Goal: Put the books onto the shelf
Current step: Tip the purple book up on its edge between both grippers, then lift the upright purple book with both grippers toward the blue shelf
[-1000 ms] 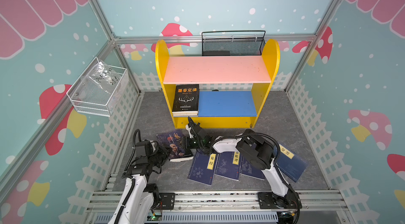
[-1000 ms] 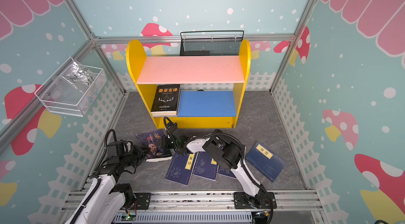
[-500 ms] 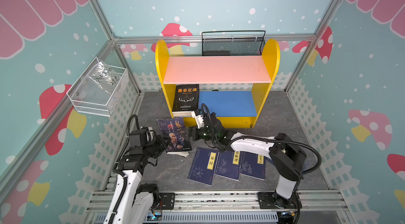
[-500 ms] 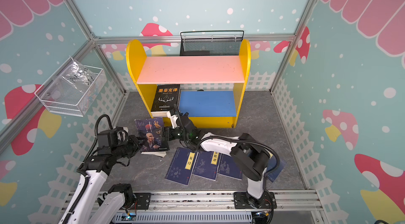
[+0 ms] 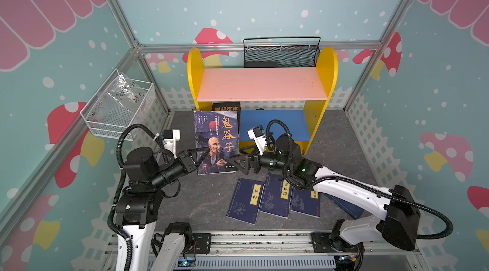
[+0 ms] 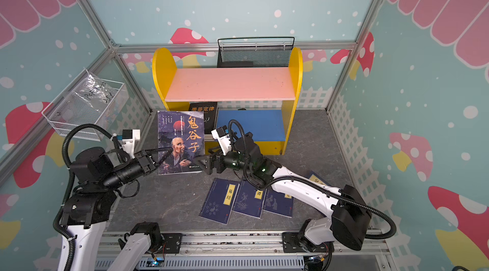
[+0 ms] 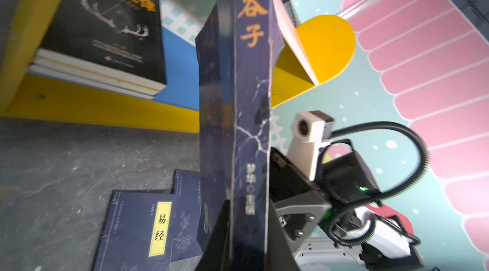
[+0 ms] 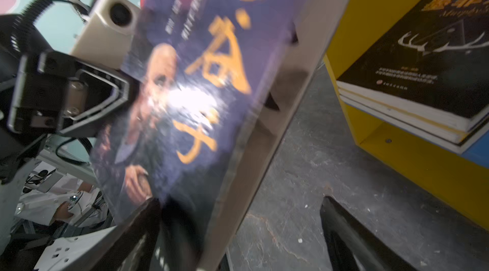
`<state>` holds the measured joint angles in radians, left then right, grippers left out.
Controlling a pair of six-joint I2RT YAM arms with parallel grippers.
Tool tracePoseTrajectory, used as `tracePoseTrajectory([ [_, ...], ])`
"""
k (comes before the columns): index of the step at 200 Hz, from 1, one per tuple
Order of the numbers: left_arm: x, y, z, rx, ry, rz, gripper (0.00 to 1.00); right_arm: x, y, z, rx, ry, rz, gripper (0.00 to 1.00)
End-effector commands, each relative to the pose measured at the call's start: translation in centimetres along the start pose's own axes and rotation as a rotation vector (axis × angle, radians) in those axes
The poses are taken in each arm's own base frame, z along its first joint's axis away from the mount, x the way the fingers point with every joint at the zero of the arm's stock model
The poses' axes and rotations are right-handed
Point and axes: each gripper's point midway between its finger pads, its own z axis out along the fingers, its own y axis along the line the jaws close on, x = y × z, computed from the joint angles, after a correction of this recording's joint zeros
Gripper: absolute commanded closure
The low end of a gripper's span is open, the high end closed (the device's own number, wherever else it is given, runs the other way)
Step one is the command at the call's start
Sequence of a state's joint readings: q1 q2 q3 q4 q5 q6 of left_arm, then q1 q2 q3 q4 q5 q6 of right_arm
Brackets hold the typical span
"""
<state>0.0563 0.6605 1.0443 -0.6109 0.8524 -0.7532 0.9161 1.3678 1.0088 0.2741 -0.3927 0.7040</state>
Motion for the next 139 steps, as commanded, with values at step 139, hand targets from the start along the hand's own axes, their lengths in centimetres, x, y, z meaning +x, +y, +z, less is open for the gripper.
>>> tracePoseTrajectory([
  [139, -1.5, -8.4, -0.5, 0.430, 0.047, 0.161, 1.00, -4.1, 7.0, -9.6, -0.297, -0.251, -0.150, 0.01],
])
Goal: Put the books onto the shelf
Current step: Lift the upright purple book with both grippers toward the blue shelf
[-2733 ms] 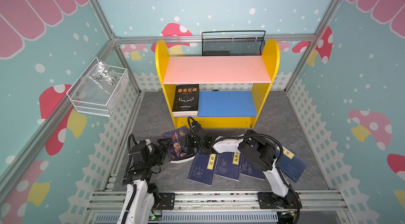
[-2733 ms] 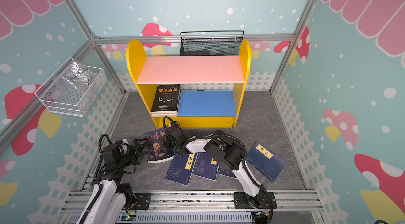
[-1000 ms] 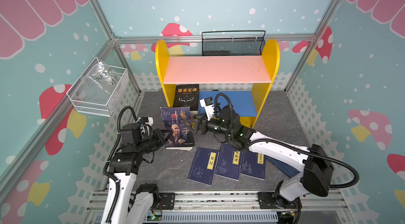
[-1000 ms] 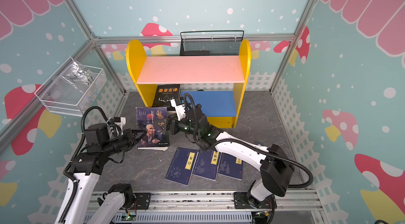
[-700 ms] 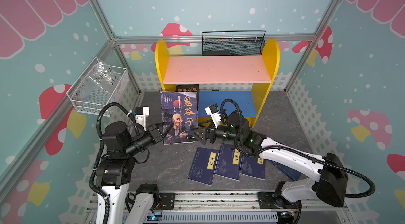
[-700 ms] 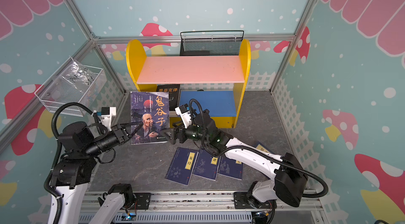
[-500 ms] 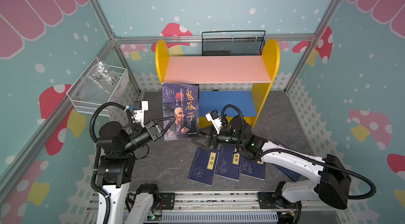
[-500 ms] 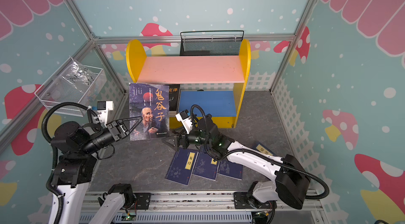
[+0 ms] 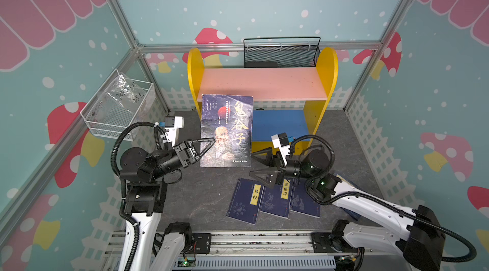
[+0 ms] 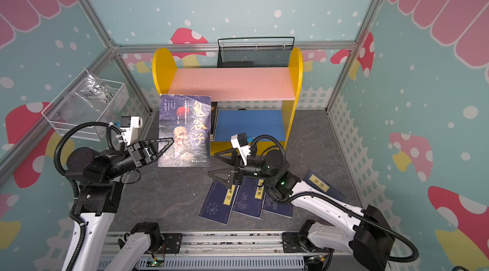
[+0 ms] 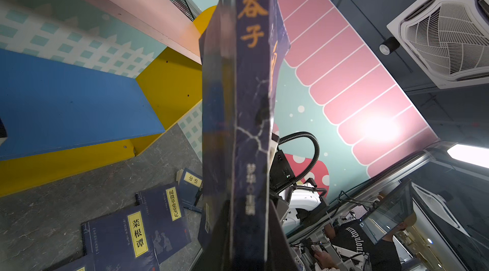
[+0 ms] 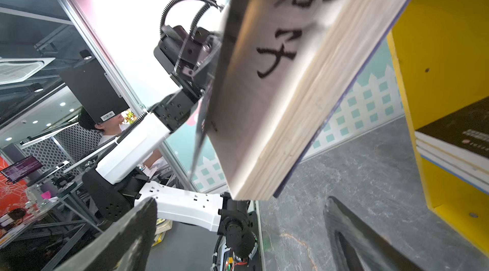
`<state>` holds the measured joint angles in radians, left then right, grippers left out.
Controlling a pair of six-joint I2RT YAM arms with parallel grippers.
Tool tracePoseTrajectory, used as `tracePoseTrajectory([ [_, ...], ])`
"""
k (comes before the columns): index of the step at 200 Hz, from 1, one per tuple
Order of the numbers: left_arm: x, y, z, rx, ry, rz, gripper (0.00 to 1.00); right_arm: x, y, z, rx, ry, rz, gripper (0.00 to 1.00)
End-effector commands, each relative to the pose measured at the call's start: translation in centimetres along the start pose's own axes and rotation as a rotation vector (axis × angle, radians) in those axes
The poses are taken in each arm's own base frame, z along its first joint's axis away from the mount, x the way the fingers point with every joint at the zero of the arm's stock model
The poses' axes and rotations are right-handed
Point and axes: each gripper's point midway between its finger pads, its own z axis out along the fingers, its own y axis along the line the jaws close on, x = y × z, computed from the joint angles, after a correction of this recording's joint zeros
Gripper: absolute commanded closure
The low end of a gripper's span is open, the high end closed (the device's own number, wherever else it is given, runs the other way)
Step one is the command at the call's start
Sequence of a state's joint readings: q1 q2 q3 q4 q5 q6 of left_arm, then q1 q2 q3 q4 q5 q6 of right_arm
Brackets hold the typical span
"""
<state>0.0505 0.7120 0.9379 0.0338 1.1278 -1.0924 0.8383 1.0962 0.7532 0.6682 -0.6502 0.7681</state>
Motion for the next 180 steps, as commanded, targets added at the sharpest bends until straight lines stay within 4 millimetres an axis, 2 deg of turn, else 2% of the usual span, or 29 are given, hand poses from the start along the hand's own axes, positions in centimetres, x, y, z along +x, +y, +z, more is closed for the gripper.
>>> tracePoseTrajectory([
  [1, -0.5, -2.3, -0.1, 0.052, -0.009, 0.091, 1.00, -2.0, 0.2, -0.7, 0.048, -0.043, -0.016, 0.01],
  [31, -0.7, -2.4, 0.1, 0.062, -0.014, 0.094, 1.00, -3.3, -1.0, 0.6, 0.079, -0.055, 0.010, 0.01],
  [63, -0.6, -3.4, 0.1, 0.092, -0.008, 0.108, 1.00, -3.9, -2.8, 2.5, 0.093, -0.043, 0.015, 0.01],
  [87, -0.5, -4.3, 0.0, 0.120, -0.001, 0.121, 1.00, -4.4, -3.8, 3.0, 0.083, -0.035, 0.000, 0.01],
  [117, -0.2, -5.2, 0.0, 0.149, 0.013, 0.131, 1.00, -5.4, -2.9, 2.3, -0.075, -0.040, 0.000, 0.04],
  [158, -0.6, -5.0, 0.3, 0.150, 0.009, 0.114, 1.00, -4.3, -0.8, 2.4, -0.289, 0.001, 0.051, 0.18],
  [180, -0.9, -5.2, 0.5, 0.157, 0.014, 0.110, 1.00, -3.8, -0.8, 2.4, -0.305, 0.004, 0.050, 0.19],
])
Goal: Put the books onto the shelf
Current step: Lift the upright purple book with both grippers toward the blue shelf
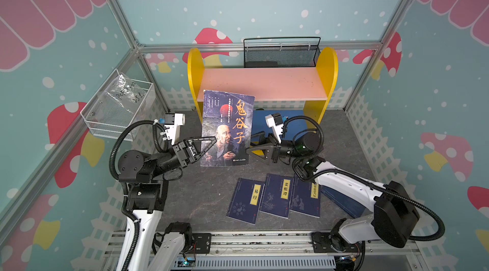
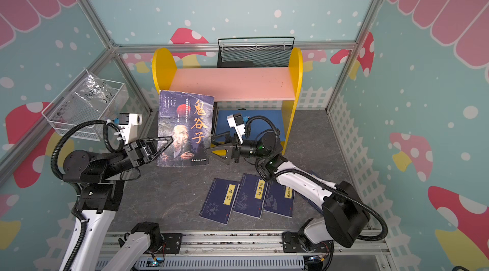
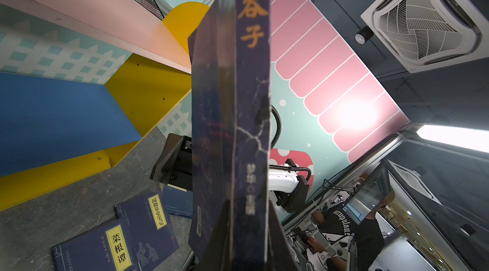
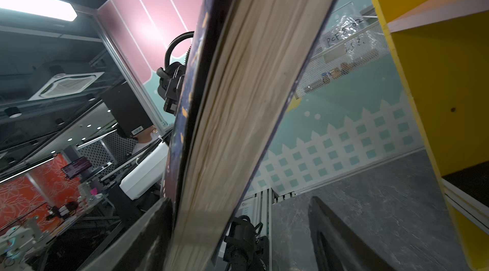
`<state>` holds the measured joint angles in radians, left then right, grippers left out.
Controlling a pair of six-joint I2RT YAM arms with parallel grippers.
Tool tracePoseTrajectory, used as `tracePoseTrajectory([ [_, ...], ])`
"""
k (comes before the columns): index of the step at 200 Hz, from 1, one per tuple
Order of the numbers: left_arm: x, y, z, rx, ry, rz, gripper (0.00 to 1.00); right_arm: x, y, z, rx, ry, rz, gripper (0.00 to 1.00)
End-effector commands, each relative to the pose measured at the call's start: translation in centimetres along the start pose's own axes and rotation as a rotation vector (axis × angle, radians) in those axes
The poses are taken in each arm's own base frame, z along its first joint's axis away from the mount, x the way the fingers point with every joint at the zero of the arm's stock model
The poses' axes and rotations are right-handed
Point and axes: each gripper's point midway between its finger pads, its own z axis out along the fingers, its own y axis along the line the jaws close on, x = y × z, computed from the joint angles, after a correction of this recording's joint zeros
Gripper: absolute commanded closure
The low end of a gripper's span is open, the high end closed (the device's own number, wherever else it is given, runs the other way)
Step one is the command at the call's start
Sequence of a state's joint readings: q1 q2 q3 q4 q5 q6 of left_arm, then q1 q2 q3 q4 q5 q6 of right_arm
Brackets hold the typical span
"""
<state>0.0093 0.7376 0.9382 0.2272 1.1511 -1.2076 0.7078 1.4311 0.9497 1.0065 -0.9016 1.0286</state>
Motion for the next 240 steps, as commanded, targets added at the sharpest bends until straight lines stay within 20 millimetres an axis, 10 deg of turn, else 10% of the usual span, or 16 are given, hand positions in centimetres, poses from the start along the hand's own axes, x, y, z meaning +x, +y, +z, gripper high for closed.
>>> tracePoseTrajectory([
  [1, -0.7, -2.6, 0.1, 0.056, -0.010, 0.079, 1.00, -0.2, 3.0, 0.0, -0.135, 0.010, -0.036, 0.19],
  [240, -0.9, 0.1, 1.7, 0.004, 0.000, 0.052, 1.00, 0.8, 2.0, 0.3, -0.200, -0.065, 0.201, 0.84],
])
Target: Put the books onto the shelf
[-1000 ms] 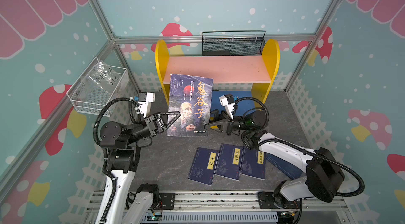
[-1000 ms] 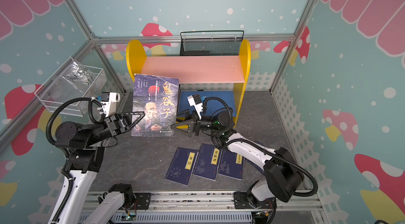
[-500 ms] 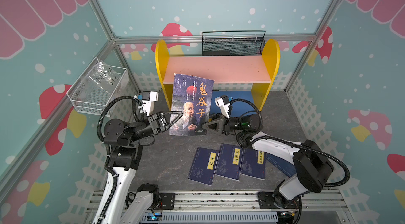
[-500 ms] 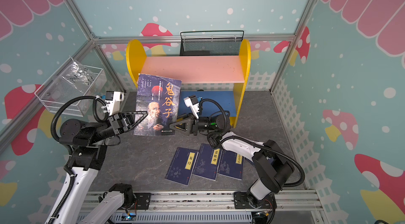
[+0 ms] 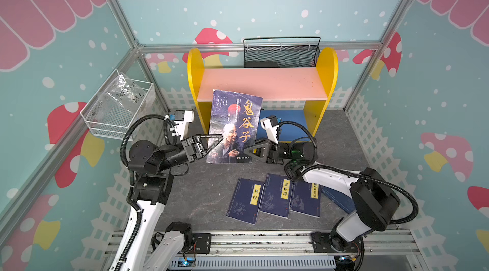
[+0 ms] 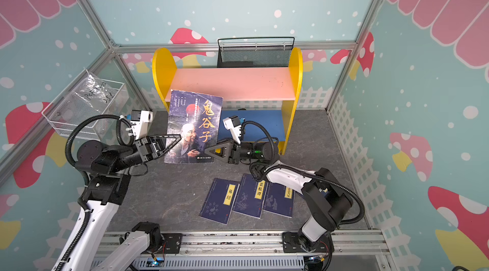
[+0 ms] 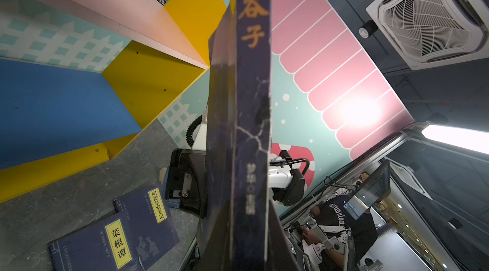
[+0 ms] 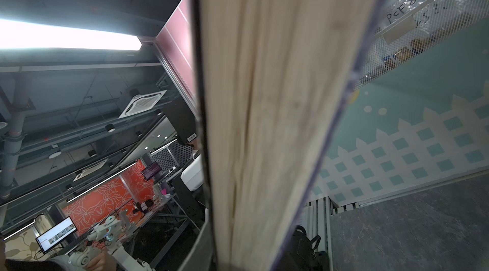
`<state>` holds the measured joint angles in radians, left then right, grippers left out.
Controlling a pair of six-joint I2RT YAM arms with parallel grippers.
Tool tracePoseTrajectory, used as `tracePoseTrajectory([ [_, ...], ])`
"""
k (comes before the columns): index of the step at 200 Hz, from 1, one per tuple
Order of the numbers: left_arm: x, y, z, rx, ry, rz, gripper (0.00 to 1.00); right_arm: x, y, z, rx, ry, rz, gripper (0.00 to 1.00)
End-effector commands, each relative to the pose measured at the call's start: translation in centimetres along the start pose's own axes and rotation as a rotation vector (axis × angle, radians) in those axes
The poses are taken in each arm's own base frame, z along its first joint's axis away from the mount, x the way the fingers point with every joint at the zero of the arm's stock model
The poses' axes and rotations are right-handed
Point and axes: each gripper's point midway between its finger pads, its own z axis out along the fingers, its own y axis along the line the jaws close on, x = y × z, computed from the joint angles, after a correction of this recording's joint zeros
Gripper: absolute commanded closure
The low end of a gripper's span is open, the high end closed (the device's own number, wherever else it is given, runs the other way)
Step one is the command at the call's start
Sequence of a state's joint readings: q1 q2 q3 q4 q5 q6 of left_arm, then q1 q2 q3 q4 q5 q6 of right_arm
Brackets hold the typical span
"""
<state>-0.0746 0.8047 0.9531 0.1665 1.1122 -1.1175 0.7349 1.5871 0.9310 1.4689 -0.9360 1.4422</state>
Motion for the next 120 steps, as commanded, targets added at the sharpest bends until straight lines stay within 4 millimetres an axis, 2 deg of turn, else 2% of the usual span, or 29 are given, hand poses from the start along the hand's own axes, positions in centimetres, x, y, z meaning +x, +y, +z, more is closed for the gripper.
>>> tracePoseTrajectory([
  [1, -1.2, -1.6, 0.0, 0.007, -0.044, 0.076, 1.00, 0.0, 0.7, -0.1, -0.010, -0.027, 0.007, 0.84],
  [6, -1.3, -1.4, 0.0, 0.002, -0.045, 0.070, 0.97, 0.1, 0.6, -0.2, -0.003, -0.031, 0.014, 0.86],
  [13, -1.3, -1.2, 0.1, -0.006, -0.048, 0.063, 0.87, 0.1, 0.1, -0.4, 0.016, -0.041, 0.033, 0.87],
  [31, -1.3, -0.5, 0.0, -0.040, -0.052, 0.053, 0.47, 0.1, -1.0, -0.7, 0.067, -0.067, 0.063, 0.87],
  [49, -1.3, 0.3, -0.2, -0.101, -0.063, 0.060, 0.25, 0.2, -2.0, -1.3, 0.130, -0.092, 0.076, 0.88],
  [66, -1.0, 1.0, -0.7, -0.179, -0.070, 0.080, 0.13, 0.3, -2.5, -2.0, 0.188, -0.110, 0.071, 0.89],
  [83, -1.0, 2.0, -1.5, -0.285, -0.088, 0.102, 0.05, 0.4, -2.8, -2.7, 0.242, -0.120, 0.068, 0.89],
  [104, -1.1, 4.1, -3.3, -0.474, -0.128, 0.120, 0.01, 1.2, -3.3, -3.7, 0.296, -0.119, 0.082, 0.89],
  [120, -1.5, 6.2, -5.7, -0.672, -0.187, 0.129, 0.01, 2.0, -3.5, -4.5, 0.324, -0.123, 0.103, 0.89],
])
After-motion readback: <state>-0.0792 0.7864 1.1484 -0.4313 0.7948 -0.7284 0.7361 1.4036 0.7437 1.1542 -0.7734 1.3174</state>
